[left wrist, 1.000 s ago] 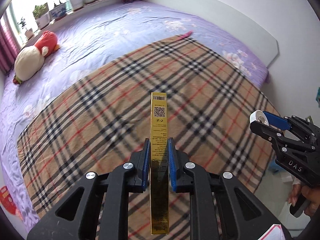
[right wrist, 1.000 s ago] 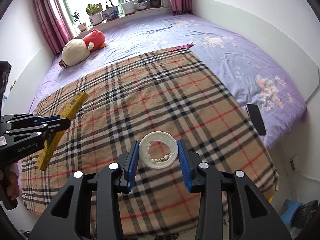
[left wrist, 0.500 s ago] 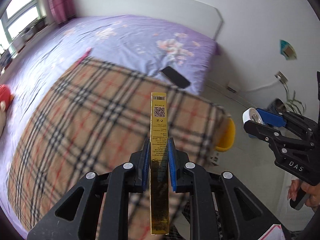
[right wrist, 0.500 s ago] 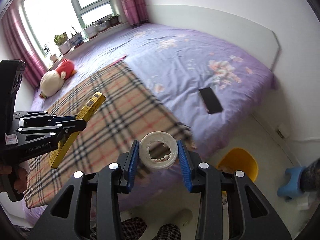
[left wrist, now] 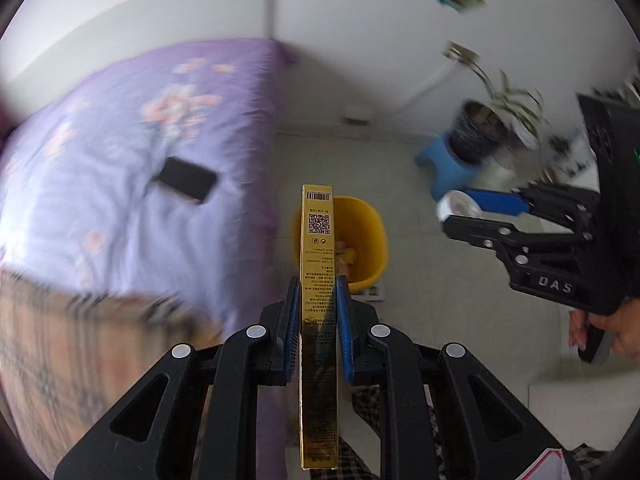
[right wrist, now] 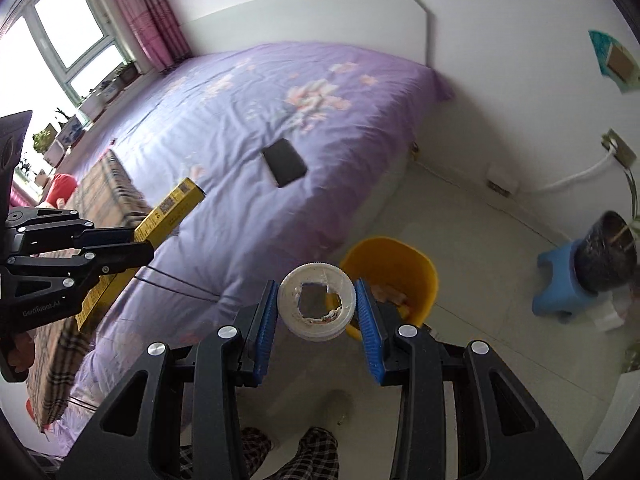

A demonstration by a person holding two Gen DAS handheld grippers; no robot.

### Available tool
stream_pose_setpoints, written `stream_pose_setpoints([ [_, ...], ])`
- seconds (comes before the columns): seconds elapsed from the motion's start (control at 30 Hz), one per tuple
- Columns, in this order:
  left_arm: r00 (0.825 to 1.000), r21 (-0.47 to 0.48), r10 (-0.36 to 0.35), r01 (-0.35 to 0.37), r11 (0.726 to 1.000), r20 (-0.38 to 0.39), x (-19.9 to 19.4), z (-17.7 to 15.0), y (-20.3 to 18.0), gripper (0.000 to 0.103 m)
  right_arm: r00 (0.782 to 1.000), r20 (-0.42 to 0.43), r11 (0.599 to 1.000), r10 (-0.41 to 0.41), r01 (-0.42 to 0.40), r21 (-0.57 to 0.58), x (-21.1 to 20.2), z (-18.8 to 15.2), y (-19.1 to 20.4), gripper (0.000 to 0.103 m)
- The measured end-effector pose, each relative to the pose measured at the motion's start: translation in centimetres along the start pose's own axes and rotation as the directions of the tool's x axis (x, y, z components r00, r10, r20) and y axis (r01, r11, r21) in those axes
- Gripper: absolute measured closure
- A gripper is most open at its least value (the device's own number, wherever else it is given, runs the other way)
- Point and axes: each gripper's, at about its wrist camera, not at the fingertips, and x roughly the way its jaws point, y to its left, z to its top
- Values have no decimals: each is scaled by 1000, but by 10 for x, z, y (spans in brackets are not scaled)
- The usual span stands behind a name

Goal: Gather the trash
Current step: 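Carry the yellow box and tape roll in both tools to the wastebasket, then open both tools over the wastebasket, dropping box and tape roll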

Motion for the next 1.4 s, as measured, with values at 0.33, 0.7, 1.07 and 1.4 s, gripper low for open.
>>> stream_pose_setpoints([
  [0.33,972,72,-39,57,996,-231,140,35,-16,85,987,-156,999,34,-34,2,91,1,-74,63],
  [0.7,933,26,-31,43,999,-357,248,55,-19,85,955,-289,997,63,-51,49,196,0,-124,63],
  [1.07,917,42,3,15,999,-400,274,54,-24,63,948,-315,997,51,-31,68,225,-5,-150,53],
  [1.4,944,-10,42,-48,999,-327,234,63,-20,38,957,-289,988,13,32,151,183,-1,-141,53],
])
